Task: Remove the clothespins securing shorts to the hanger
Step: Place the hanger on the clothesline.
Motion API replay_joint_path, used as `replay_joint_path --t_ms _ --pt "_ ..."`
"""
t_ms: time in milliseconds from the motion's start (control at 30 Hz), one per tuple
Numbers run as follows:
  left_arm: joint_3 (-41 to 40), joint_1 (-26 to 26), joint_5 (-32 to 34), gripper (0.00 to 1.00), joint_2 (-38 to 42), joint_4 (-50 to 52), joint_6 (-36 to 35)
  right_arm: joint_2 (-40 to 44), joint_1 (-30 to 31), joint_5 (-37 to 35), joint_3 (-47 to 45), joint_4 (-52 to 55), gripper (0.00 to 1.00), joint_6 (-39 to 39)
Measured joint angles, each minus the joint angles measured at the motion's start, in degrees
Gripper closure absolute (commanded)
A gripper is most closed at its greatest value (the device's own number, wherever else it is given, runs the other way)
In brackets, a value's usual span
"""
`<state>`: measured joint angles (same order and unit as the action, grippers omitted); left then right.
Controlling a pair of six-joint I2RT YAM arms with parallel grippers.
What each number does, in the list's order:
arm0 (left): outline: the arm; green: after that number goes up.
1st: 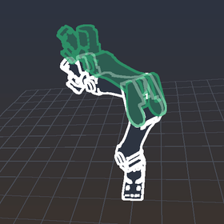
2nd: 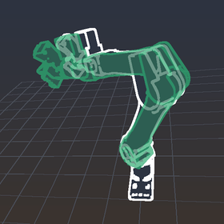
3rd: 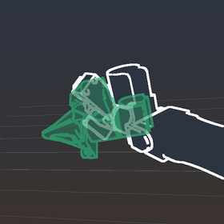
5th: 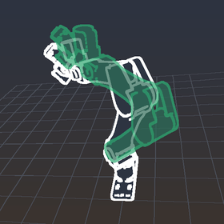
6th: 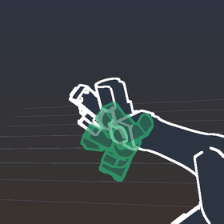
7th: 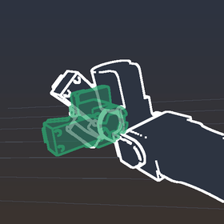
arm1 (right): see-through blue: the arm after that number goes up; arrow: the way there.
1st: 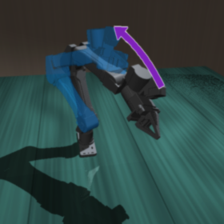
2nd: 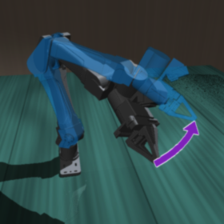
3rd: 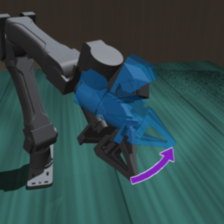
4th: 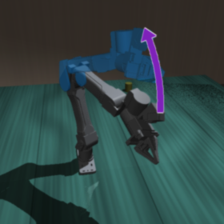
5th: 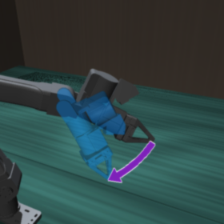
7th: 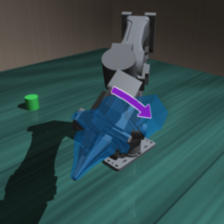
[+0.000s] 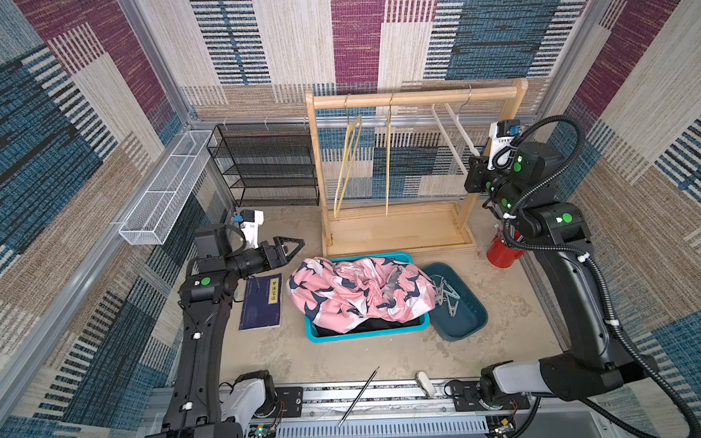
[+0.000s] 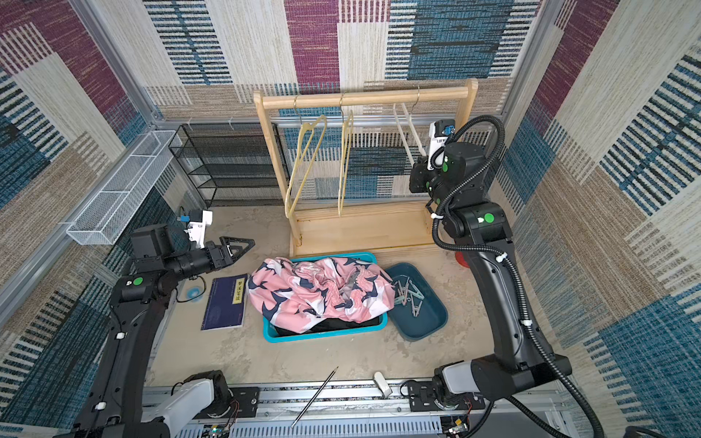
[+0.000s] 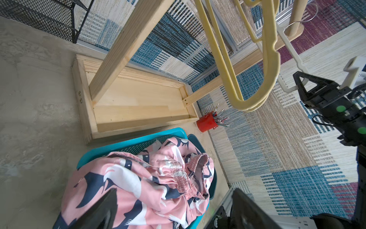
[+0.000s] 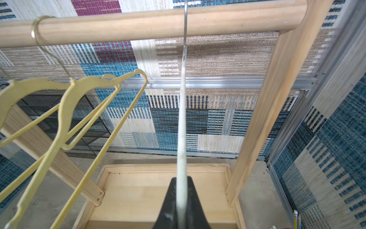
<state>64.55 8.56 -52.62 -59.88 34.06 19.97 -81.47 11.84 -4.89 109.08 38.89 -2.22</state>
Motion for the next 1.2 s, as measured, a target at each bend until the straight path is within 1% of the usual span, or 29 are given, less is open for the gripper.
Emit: replay_joint_path --t_ms 300,433,467,500,600,633,667,800,900,1100,1200 --pt "0.5 0.0 1.3 0.07 -0.8 0.3 -0.7 -2.4 -4.4 4.6 1.7 0.3 1.0 0.4" --pt "-0.2 0.0 3.0 0.07 -1.3 0.5 -0.7 -3.0 -5.0 6.2 0.2 -0.7 0.99 0.4" --pt "-0.4 0.0 3.4 0.07 -1.4 0.7 -0.7 -2.7 -5.1 6.4 -0.6 -1.3 0.94 0.4" --pt "-0.6 0.0 4.2 0.07 -1.4 0.8 -0.8 -2.2 -5.1 6.6 -1.7 -1.9 0.88 0.3" --pt "-1.0 0.0 7.8 0.07 -1.5 2.7 -1.4 -0.4 -5.1 7.3 -5.1 -2.6 0.66 0.1" --pt "-1.2 0.0 9.0 0.07 -1.5 3.3 -1.7 0.3 -5.1 7.5 -6.3 -2.6 0.61 0.1" --pt "-1.5 0.0 10.0 0.07 -1.5 3.7 -1.9 0.9 -5.1 7.5 -7.4 -2.7 0.58 0.0" --pt "-3.3 0.0 14.2 0.06 -0.8 5.9 -2.4 5.1 -5.1 8.8 -14.5 -3.5 0.5 -0.8" --pt "-4.7 -0.1 16.6 0.06 0.2 7.1 -2.8 9.7 -5.1 10.2 -22.0 -4.2 0.46 -2.5" --pt "-7.3 -1.8 21.0 0.04 0.3 7.8 -3.2 17.4 -5.0 13.7 -36.9 -6.1 0.42 -6.6" --pt "-7.5 -3.6 22.6 0.04 -0.4 8.1 -3.6 19.1 -5.0 15.1 -42.5 -6.3 0.42 -8.2"
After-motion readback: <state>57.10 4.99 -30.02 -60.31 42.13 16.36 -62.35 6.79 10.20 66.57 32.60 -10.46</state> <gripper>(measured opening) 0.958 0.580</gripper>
